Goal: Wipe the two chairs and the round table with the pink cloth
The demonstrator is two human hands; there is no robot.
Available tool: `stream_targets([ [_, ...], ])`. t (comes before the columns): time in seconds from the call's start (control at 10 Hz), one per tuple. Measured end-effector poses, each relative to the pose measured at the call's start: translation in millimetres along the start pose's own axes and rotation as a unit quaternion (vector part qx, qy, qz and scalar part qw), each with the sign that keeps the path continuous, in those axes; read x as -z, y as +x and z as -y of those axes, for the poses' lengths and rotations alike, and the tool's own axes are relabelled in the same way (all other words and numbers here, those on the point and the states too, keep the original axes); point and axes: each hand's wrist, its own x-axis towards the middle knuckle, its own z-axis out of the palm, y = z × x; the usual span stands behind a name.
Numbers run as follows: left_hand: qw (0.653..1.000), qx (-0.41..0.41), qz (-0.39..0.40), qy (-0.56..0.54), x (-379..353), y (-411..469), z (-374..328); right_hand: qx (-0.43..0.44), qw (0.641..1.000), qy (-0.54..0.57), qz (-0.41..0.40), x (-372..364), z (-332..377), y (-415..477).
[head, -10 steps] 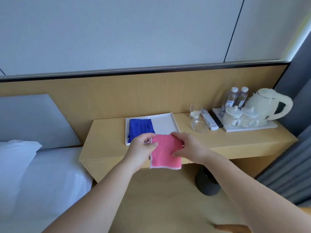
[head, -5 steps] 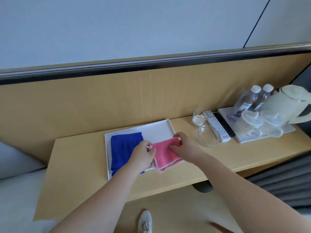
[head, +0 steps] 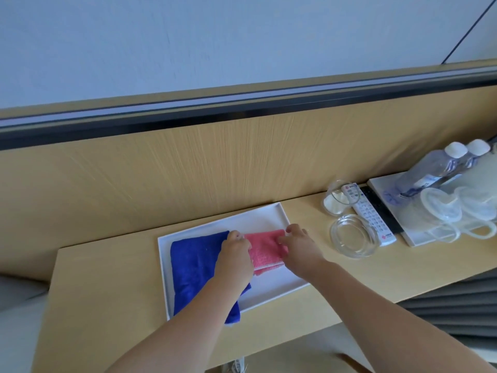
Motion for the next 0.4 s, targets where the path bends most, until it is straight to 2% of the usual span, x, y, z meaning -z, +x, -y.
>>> stream_targets([
  [0.2, 0.999, -0.016, -0.033, 0.009, 18.4, -22.4, -6.8, 0.042, 0.999, 0.013, -0.031, 21.5, 1.3, -15.8],
  [0.4, 0.992, -0.009, -0.122, -0.017, 56.7, -79.5, -31.8, 0.115, 0.989, 0.019, -0.088, 62.8, 6.5, -62.3],
])
